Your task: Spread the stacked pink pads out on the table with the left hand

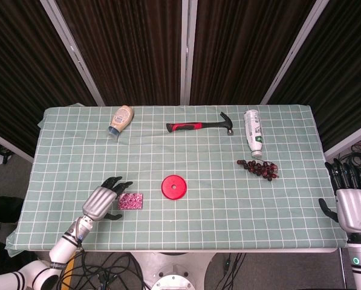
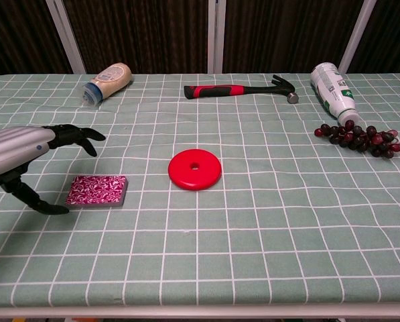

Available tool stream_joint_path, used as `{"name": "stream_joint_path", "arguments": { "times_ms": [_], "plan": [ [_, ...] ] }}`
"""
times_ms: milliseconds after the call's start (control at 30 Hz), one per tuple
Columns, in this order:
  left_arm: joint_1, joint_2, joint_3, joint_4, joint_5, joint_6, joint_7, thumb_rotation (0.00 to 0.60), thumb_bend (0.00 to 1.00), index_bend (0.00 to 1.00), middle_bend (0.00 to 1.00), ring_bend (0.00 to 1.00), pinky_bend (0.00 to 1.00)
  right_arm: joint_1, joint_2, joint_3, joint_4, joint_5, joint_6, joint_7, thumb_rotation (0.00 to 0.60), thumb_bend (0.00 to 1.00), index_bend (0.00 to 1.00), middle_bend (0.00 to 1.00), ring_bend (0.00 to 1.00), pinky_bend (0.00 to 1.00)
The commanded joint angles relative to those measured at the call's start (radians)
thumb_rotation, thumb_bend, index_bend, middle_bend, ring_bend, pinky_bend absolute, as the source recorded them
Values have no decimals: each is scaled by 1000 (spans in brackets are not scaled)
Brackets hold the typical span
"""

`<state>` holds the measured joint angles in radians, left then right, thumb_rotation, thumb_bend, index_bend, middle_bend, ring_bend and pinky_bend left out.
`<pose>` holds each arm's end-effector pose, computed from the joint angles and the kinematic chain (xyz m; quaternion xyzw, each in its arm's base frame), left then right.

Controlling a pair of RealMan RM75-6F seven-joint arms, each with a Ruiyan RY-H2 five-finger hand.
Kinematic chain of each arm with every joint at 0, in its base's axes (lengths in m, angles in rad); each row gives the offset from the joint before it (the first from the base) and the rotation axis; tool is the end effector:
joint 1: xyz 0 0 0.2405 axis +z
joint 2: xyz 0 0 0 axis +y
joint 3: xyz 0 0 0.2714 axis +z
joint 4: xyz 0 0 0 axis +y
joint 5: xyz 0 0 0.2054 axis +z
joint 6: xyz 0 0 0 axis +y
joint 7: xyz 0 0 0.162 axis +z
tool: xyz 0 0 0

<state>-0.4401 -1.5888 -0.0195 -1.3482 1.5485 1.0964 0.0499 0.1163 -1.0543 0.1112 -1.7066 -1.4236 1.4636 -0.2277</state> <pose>-0.2361 0.2763 -0.0344 -0.7451 -0.3972 -0.3863 0.3713 -0.3078 -0.2204 0.1931 0.6070 -0.3260 0.3397 0.6402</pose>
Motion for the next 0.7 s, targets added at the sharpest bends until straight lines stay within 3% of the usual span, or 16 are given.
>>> {"name": "stream_joint_path", "arguments": {
  "times_ms": [33,700],
  "plan": [
    [-9,-12,-2,9,-11,-13,8,600,102,113,238,71,117,1,-1,0,4,4,-3,4,600,199,0,0,0,0],
    [-50,-71,-15,60,-67,-49,26,600,163,147,307,91,118,8,-10,7,39,48,-35,23,600,200,0,0,0,0]
  ]
}}
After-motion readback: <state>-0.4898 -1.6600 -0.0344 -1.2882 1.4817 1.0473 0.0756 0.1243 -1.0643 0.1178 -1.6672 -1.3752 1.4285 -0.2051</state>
